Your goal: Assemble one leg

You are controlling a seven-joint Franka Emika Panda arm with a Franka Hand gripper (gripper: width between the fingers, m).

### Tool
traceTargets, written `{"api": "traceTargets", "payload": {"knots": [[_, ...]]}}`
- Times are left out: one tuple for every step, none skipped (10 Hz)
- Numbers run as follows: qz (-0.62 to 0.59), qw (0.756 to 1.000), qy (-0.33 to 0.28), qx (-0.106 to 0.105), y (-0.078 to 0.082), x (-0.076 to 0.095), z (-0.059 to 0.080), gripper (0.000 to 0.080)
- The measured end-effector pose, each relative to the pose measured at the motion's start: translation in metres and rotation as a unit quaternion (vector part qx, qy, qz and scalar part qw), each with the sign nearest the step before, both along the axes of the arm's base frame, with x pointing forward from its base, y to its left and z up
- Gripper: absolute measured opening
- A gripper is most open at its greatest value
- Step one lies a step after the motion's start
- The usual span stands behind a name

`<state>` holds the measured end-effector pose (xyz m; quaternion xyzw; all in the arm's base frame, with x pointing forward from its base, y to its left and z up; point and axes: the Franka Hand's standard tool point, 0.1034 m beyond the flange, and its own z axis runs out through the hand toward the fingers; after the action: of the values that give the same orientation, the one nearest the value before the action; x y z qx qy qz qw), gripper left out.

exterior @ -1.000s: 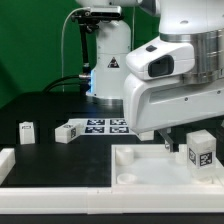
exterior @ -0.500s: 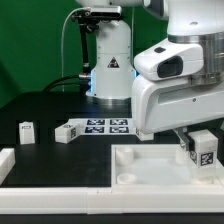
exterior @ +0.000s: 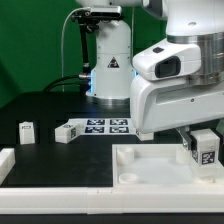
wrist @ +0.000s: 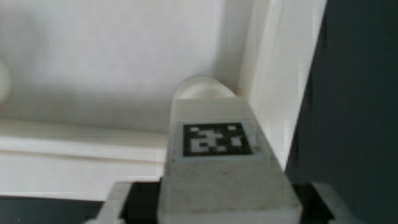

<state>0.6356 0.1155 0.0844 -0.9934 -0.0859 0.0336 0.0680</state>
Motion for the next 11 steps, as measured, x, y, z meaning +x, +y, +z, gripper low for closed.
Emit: {"api": "traceTargets", "payload": {"knots": [[-0.063, 0.998, 0.006, -0.004, -0.0007, 0.0001, -0.0003, 0.0291], [-0.158, 0.987, 0.008, -0.008, -0.0018, -0.0013, -0.0009, 0.0291], [-0.243, 0.97, 0.013, -0.016, -0.0017, -0.0039, 0.0011, 0.0291], [-0.323, 0.946, 0.021, -0.024, -0.0017, -0.0043, 0.0009, 0.0291], [-0.395, 0.918, 0.029, -0.031, -0.0021, -0.0044, 0.0005, 0.0291], [-0.449, 0.892, 0.035, -0.036, -0.0024, -0.0044, 0.0004, 0.0291], [-0.49, 0.87, 0.039, -0.04, -0.0028, -0.0041, 0.0004, 0.0291], [-0.546, 0.835, 0.046, -0.043, -0.0035, -0.0035, 0.0001, 0.0291], [-0.588, 0.806, 0.051, -0.043, -0.004, -0.0032, 0.0, 0.0291], [-0.618, 0.783, 0.054, -0.045, -0.0032, -0.0031, 0.0004, 0.0291], [-0.662, 0.746, 0.062, -0.046, -0.0022, -0.0034, 0.0003, 0.0291]]}}
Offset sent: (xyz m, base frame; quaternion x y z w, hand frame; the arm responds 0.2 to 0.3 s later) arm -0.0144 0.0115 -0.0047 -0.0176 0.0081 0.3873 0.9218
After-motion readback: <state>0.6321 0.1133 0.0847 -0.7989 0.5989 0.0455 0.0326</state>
